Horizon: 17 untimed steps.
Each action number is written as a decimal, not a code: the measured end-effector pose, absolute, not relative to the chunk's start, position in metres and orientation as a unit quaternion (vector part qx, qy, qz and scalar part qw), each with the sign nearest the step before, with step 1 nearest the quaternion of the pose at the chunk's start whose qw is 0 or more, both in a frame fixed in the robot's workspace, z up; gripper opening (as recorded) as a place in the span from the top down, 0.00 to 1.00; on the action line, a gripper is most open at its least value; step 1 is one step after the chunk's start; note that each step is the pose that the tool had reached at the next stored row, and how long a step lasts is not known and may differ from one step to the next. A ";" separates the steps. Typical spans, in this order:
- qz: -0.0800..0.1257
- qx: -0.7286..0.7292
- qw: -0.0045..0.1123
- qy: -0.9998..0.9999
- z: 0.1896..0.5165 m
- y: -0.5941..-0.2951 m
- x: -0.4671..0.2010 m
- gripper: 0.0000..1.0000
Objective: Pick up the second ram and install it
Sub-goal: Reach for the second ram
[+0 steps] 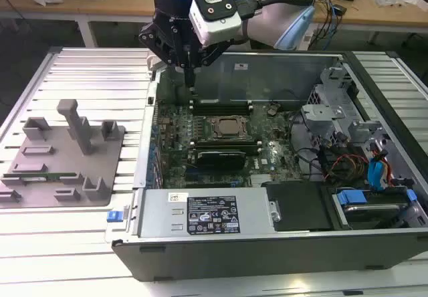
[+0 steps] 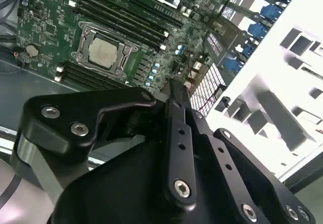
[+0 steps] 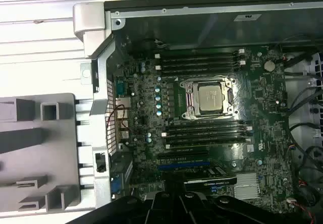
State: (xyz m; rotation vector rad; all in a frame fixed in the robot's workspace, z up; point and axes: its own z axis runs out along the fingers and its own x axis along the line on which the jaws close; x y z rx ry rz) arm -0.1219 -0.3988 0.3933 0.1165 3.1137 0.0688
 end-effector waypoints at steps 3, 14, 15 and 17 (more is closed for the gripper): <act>0.022 0.037 0.012 0.999 0.393 -0.399 -0.122 0.92; 0.022 0.037 0.013 0.999 0.393 -0.399 -0.126 0.92; 0.022 0.037 0.013 0.999 0.393 -0.399 -0.127 0.92; 0.022 0.037 0.012 0.999 0.393 -0.399 -0.133 0.92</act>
